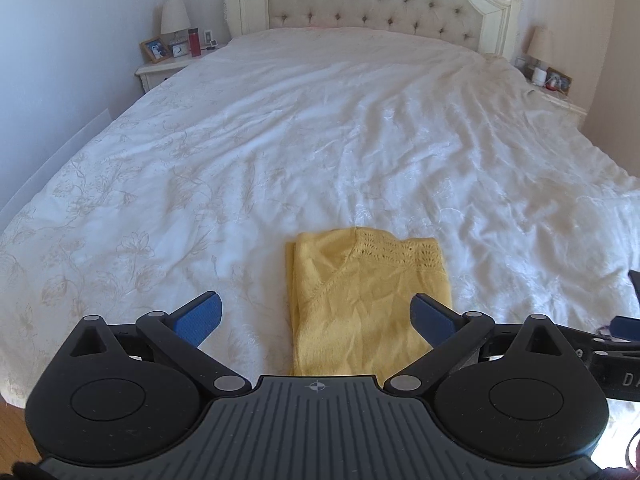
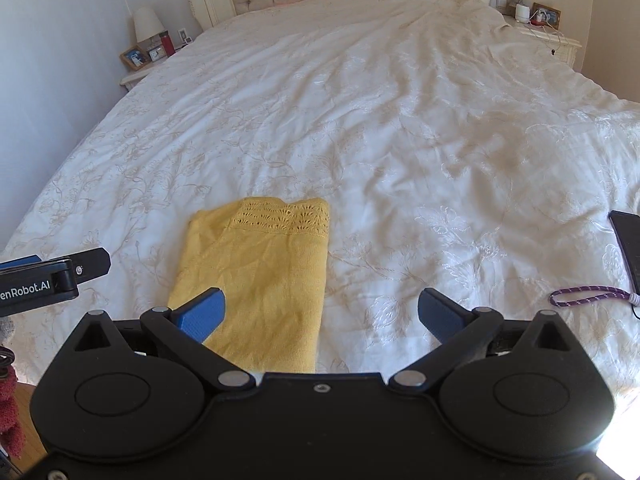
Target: Fold small clothes
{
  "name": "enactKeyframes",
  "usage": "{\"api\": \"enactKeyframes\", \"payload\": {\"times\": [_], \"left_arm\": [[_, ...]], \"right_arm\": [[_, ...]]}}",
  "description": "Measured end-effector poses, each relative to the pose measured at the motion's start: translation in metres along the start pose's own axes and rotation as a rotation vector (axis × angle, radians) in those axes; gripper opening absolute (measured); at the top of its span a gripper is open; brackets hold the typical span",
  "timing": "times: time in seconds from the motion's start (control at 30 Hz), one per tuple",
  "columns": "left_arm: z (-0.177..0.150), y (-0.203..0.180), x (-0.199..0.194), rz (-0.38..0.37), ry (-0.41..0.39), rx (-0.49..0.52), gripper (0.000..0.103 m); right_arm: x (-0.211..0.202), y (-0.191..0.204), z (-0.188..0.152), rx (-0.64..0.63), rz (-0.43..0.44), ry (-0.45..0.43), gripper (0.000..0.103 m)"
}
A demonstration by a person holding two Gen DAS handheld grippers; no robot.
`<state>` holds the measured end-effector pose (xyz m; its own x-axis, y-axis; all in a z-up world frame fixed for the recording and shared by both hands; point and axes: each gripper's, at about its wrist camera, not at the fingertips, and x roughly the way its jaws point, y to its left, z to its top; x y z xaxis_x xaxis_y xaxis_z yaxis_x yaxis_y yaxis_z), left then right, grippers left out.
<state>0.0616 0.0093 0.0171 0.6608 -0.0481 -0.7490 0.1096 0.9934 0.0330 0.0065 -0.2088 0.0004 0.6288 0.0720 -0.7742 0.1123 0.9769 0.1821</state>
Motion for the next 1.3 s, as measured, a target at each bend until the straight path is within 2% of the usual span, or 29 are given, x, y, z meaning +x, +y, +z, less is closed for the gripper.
{"api": "enactKeyframes", "payload": {"times": [0.17, 0.33, 0.43, 0.67, 1.3], "left_arm": [[-0.011, -0.003, -0.015, 0.03, 0.013, 0.018, 0.102], [-0.02, -0.002, -0.023, 0.039, 0.027, 0.024, 0.102], [-0.023, 0.0, -0.028, 0.039, 0.038, 0.018, 0.102], [-0.033, 0.001, -0.036, 0.029, 0.055, 0.016, 0.102], [-0.048, 0.013, -0.038, 0.017, 0.103, 0.006, 0.102]], "right_arm": [[-0.016, 0.006, -0.009, -0.016, -0.038, -0.038, 0.102], [-0.024, 0.007, -0.016, 0.015, 0.05, -0.018, 0.102], [-0.027, 0.007, -0.021, 0.047, 0.068, -0.01, 0.102], [-0.034, 0.016, -0.031, 0.021, 0.03, 0.001, 0.102], [-0.046, 0.03, -0.038, 0.004, 0.03, -0.004, 0.102]]}}
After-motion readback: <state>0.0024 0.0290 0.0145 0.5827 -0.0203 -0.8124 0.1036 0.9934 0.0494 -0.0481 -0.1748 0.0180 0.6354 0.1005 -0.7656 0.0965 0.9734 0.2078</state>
